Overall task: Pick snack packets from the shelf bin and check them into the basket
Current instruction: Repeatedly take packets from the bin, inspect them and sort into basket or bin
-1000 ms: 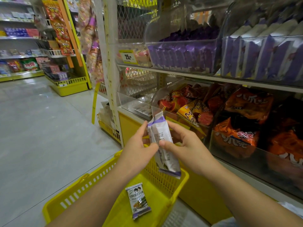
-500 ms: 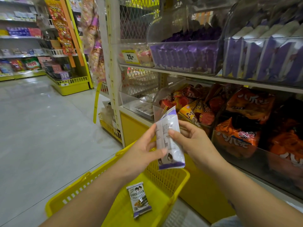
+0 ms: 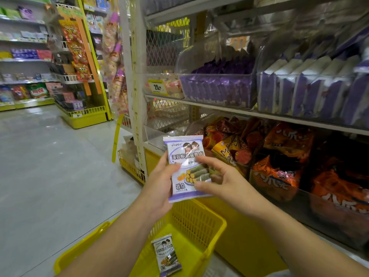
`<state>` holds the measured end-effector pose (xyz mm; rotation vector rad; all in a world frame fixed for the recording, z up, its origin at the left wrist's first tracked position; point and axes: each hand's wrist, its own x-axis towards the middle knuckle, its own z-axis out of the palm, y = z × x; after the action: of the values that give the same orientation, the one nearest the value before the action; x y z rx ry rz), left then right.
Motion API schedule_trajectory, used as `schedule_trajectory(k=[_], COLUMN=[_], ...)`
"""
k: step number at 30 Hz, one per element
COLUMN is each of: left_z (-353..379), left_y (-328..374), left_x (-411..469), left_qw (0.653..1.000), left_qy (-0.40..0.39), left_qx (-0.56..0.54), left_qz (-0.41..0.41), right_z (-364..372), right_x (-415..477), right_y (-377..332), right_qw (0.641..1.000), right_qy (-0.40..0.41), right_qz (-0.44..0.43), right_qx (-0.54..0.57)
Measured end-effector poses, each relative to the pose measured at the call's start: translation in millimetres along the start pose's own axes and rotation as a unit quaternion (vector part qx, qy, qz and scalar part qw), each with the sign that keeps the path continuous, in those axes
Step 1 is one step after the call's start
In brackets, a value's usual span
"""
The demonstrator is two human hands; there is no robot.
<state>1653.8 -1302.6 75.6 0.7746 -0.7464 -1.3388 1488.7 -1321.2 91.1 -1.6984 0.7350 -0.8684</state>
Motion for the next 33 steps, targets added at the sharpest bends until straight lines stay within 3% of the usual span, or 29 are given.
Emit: schedule_trajectory(k=[7, 13, 17, 20, 22, 24, 27, 29, 33], left_z=[54, 137, 190, 215, 219, 214, 201, 196, 196], left_y=[39, 83, 106, 114, 115, 114, 113, 113, 110], left_x=[-4, 7, 26, 52, 69, 84, 104, 117, 140], left_qw=[0.997, 0.996, 0.992, 0.987, 0.944, 0.868, 0.769, 0.738, 0.711], left_qy=[-0.043, -0.031, -0.086, -0.085, -0.078, -0.073, -0.064, -0.067, -0.097], left_qx=[-0.022, -0.038, -0.045, 0.082, 0.258, 0.417, 0.551, 0.577, 0.588], left_qz=[0.057, 0.078, 0.086, 0.112, 0.188, 0.261, 0.319, 0.343, 0.373], right_z=[-32, -76, -114, -143, -165, -187, -212, -224, -246], right_x=[-27, -43, -43, -36, -26, -11, 19, 39, 77], right_y=[-57, -144, -197, -230, -247, -255, -252, -247, -246], right_qw=[0.997, 0.985, 0.959, 0.958, 0.946, 0.916, 0.826, 0.811, 0.797], right_qy=[0.010, -0.001, 0.091, 0.132, 0.180, 0.228, 0.259, 0.254, 0.251], right_qz=[-0.044, -0.127, -0.160, -0.157, -0.142, -0.111, -0.060, -0.047, -0.029], right_qx=[-0.057, -0.117, -0.215, -0.199, -0.230, -0.311, -0.497, -0.526, -0.549])
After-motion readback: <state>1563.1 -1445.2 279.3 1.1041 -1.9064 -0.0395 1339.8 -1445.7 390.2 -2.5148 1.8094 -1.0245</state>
